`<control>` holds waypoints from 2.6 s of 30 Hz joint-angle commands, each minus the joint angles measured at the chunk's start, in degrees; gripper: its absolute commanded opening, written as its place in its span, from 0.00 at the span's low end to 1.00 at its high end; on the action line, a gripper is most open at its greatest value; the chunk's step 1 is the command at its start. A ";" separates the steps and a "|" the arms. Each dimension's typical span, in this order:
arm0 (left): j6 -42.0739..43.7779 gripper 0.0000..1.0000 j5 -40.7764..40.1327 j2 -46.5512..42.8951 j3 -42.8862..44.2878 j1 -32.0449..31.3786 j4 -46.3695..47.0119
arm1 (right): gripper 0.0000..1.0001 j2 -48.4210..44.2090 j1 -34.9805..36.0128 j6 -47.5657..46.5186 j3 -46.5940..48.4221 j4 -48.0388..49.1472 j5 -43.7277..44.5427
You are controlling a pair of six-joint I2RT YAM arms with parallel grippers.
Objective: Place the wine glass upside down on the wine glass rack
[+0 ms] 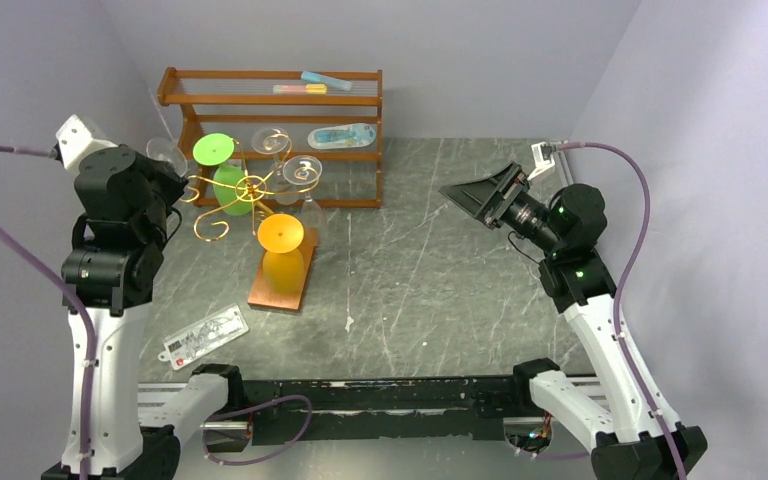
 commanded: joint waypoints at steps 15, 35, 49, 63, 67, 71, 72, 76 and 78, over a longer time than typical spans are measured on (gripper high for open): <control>-21.92 0.05 12.75 -4.26 -8.05 0.54 -4.46 | 0.82 1.07 0.01 -0.47 0.06 0.02 -0.78; -24.87 0.05 17.08 -6.97 -15.00 0.54 9.33 | 0.82 0.46 -0.01 -0.15 -0.93 0.13 -0.63; -24.34 0.05 7.95 -5.10 -13.00 0.54 12.39 | 0.82 0.46 -0.04 -1.41 -0.47 -1.54 -0.02; -27.88 0.05 0.99 -7.41 -17.50 0.54 16.49 | 0.82 0.54 -0.09 -1.33 -0.56 -1.84 0.01; -28.70 0.05 -1.14 -8.52 -18.10 0.54 15.67 | 0.82 0.67 -0.02 -1.43 -0.47 -2.04 0.01; -28.68 0.05 -3.05 -10.33 -19.04 0.54 15.98 | 0.82 0.70 -0.03 -1.06 -0.71 -1.57 -0.19; -28.60 0.05 -3.39 -10.69 -19.30 0.54 16.24 | 0.82 0.82 -0.01 -0.93 -0.81 -1.45 -0.25; -28.02 0.05 -3.51 -11.13 -19.43 0.54 16.43 | 0.82 0.98 -0.03 -0.60 -1.00 -1.05 -0.68; -28.49 0.05 -3.47 -11.16 -19.22 0.54 15.48 | 0.82 0.98 -0.06 -0.60 -1.00 -1.04 -0.70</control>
